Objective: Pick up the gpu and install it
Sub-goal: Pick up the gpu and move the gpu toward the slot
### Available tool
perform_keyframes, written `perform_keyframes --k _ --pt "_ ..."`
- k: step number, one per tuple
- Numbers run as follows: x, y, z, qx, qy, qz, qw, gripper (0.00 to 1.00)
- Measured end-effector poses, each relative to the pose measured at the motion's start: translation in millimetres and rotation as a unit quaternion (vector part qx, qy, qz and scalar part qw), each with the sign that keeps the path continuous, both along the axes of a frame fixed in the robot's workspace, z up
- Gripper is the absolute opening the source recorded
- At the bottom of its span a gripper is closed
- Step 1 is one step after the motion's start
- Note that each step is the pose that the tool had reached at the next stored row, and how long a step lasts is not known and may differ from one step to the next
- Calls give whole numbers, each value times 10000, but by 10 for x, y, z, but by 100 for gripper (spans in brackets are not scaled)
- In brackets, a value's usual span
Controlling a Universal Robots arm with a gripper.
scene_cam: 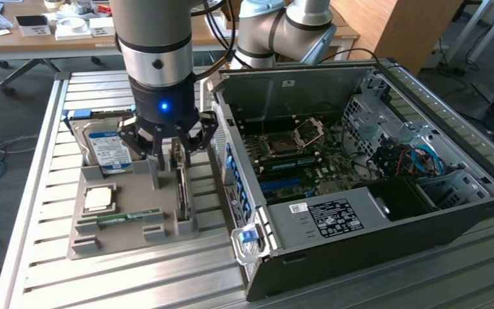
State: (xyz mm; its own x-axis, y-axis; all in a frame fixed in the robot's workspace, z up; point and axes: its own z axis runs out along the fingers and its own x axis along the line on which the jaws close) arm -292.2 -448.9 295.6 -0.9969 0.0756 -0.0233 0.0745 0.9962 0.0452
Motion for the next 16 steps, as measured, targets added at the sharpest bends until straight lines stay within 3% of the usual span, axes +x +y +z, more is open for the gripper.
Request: perform_keyframes --k 16 --pt "0 0 -61 0 0 0 10000 47"
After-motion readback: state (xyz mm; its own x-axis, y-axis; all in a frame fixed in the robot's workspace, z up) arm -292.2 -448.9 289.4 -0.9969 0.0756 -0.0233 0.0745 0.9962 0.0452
